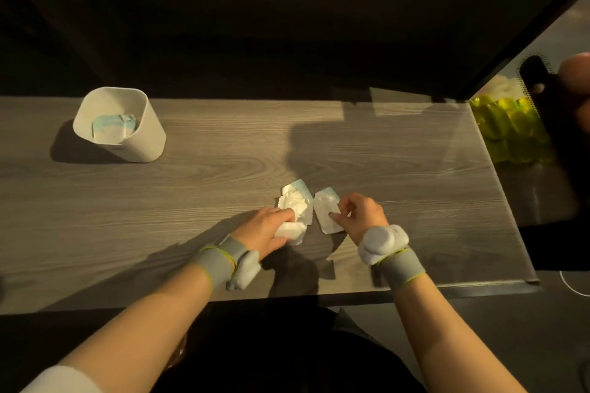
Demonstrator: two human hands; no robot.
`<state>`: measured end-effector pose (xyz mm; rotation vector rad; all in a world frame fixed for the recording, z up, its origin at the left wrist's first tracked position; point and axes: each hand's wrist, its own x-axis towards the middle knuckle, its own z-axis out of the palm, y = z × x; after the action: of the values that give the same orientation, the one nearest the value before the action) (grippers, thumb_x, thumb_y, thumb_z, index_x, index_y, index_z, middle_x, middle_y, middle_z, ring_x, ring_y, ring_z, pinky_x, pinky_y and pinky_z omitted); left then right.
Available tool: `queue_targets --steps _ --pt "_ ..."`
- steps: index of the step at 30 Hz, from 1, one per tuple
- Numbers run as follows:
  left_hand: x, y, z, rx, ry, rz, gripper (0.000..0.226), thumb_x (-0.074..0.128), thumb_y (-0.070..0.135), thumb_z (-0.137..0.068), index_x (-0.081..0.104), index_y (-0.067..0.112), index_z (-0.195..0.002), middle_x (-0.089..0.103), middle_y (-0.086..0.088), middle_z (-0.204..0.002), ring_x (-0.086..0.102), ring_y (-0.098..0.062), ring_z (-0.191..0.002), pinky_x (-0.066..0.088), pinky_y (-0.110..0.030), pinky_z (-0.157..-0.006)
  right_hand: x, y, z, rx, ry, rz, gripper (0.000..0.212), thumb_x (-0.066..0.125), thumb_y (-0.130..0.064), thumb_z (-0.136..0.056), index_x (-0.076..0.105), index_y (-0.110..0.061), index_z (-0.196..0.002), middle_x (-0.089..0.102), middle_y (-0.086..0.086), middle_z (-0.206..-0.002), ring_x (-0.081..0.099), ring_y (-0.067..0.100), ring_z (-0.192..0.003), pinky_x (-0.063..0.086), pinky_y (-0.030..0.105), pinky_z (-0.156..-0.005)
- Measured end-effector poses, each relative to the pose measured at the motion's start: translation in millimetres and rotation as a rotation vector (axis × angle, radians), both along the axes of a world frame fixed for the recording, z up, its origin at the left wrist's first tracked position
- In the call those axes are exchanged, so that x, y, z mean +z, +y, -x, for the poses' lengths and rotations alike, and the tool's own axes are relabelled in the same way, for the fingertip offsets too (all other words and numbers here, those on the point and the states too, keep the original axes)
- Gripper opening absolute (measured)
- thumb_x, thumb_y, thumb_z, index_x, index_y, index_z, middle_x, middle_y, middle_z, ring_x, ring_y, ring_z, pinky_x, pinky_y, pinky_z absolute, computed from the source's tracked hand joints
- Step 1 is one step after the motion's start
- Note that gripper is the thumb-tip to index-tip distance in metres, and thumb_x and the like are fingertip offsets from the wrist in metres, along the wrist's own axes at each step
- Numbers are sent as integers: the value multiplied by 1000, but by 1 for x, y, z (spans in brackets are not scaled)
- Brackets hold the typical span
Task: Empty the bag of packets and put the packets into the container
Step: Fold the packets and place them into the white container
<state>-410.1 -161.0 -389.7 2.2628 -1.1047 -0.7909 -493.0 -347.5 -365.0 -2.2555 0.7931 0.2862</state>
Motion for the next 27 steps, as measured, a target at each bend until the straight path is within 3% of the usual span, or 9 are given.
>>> queue_targets --steps 2,7,9,13,16,20,22,24,27 --pt "2 3 -8 80 -12 77 13 63 13 -82 59 6 -92 50 1 -87 43 -16 -83 28 -13 -65 3 -10 2 -33 -37 -38 17 68 -15 -81 51 -14 -78 55 1 -79 51 17 -77 36 24 -68" --pt "6 -8 -26 234 -82 138 18 69 13 -78 65 1 -91 52 -8 -106 39 -16 -101 21 -16 -81 2 -27 5 -90 -80 -122 17 67 -10 -81 52 -18 -76 48 -7 -61 50 20 -71 38 26 -66" --pt "7 -17 -25 163 -71 90 21 68 14 -79 63 2 -96 51 -10 -118 41 -22 -111 21 -16 -85 1 -26 4 -57 -88 -151 18 67 -9 -81 53 -20 -77 48 -8 -61 50 19 -70 39 28 -68" --pt "13 -32 -22 -7 -210 -187 44 64 25 -82 47 14 -121 46 -3 -129 39 -24 -123 31 -33 -97 -2 -19 2 -27 -111 -128 12 65 -10 -82 56 -17 -85 49 -6 -65 49 19 -72 38 25 -64" --pt "16 -37 -28 -4 -119 -220 54 66 20 -81 40 12 -127 49 -8 -124 43 -26 -119 30 -29 -93 0 -13 -1 44 -125 -93 15 64 -10 -83 63 -11 -97 54 0 -79 49 17 -76 37 21 -65" --pt "15 -34 -37 166 147 -115 34 64 7 -81 57 2 -114 46 -8 -98 49 -21 -89 32 -18 -70 4 -1 -13 315 -98 -49 18 63 -10 -83 68 -9 -101 66 7 -92 52 14 -82 32 14 -70" --pt "11 -29 -41 243 286 -62 24 58 4 -85 61 0 -109 53 -9 -94 51 -18 -78 41 -23 -74 1 4 -23 443 -89 0 19 63 -13 -83 69 -13 -101 70 6 -98 58 21 -86 36 19 -78" --pt "9 -26 -45 284 331 -79 16 51 11 -91 64 6 -99 58 -8 -88 53 -19 -81 45 -34 -78 -3 11 -34 542 -73 62 21 61 -17 -84 67 -15 -104 69 3 -99 56 22 -90 32 22 -84" --pt "11 -26 -49 313 351 -135 25 44 23 -95 58 10 -78 55 -8 -78 50 -19 -76 43 -33 -69 -5 21 -47 556 -66 62 28 62 -16 -83 58 -14 -111 58 -3 -90 50 21 -92 39 28 -84"
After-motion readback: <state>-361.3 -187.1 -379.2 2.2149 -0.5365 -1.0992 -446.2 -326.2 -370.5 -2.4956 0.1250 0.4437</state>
